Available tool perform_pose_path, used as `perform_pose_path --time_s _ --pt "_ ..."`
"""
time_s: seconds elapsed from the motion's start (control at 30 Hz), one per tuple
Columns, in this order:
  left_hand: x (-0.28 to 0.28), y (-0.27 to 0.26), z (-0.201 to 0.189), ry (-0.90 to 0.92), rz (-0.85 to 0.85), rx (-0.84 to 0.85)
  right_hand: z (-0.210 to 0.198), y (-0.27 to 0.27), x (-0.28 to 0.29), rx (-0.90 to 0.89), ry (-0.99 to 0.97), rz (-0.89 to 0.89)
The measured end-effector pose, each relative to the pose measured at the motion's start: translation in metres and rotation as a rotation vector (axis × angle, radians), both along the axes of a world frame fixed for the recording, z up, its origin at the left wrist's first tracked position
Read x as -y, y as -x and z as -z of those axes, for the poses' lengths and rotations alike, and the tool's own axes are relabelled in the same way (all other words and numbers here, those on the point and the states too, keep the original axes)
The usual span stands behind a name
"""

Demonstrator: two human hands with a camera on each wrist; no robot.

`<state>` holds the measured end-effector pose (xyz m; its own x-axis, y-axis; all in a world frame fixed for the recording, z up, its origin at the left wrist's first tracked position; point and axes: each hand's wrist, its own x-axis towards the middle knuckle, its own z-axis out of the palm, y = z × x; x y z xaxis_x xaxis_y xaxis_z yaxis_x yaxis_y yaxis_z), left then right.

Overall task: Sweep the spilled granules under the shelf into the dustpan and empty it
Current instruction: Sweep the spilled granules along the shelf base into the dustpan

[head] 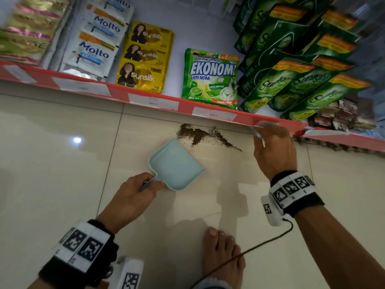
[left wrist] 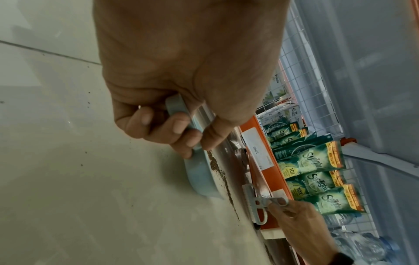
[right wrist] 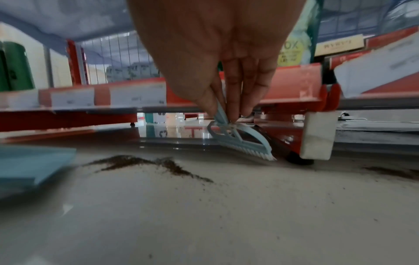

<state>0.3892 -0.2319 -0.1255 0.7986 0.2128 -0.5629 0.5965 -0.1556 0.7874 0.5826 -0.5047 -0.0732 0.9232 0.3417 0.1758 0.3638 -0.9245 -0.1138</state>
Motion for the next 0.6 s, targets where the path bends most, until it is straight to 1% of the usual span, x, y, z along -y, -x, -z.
perform_pose_path --time_s 0.07,0.2,0.27,0.3,0.37,0.43,0.5,0.57,0.6 --pt "0.0 -0.001 0.001 0.002 -0.004 -0.002 0.006 -0.003 -0.004 -0.063 0.04 -0.044" --pt "0.0 0.001 0.001 0.016 0.001 0.003 0.015 0.022 -0.024 -0.178 -0.036 -0.272" --pt "-0.002 0.003 0.0 0.014 0.001 0.005 0.015 0.04 -0.031 -0.17 -0.09 -0.376" --pt "-0.003 0.004 0.0 0.011 -0.004 0.002 0.013 0.046 -0.032 -0.146 -0.109 -0.393" --pt "-0.005 0.007 0.001 0.008 -0.016 -0.007 0.008 0.048 -0.027 -0.078 -0.143 -0.349" --pt "-0.007 0.01 0.002 0.0 -0.023 -0.011 -0.001 0.044 -0.016 -0.009 -0.16 -0.242" --pt "-0.009 0.013 0.003 -0.011 -0.022 -0.007 -0.008 0.04 -0.003 0.036 -0.123 -0.122" --pt "-0.009 0.013 0.004 -0.004 -0.028 -0.003 -0.01 0.034 0.006 0.018 -0.05 0.013" --pt "-0.008 0.013 0.005 0.003 -0.033 -0.002 -0.009 0.033 0.006 -0.031 -0.01 0.074"
